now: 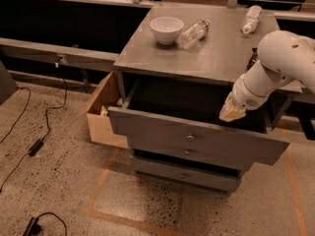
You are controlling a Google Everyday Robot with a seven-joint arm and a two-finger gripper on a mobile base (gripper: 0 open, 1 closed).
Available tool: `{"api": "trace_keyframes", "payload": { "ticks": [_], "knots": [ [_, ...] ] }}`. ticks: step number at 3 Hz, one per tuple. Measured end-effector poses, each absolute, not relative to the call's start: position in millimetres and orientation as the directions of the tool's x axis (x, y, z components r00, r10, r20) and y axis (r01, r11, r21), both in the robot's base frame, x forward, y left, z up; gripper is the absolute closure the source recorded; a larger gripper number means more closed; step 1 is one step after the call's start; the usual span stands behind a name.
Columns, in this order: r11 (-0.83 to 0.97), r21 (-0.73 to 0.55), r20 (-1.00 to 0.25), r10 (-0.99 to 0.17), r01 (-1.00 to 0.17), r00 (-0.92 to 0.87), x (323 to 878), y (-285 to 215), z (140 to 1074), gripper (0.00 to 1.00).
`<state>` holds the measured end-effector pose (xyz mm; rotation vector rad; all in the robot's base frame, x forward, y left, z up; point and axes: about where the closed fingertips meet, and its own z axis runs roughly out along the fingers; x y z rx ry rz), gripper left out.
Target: Open top drawer
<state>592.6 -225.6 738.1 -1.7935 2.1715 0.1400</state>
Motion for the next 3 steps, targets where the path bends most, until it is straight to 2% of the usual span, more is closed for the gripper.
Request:
{"api": "trace_keyframes", "payload": {
  "ticks": [3],
  "knots": [
    [0.216, -0.159, -0.252, -0.952, -0.963, -0.173, 629, -233, 691, 1.00]
  ]
}}
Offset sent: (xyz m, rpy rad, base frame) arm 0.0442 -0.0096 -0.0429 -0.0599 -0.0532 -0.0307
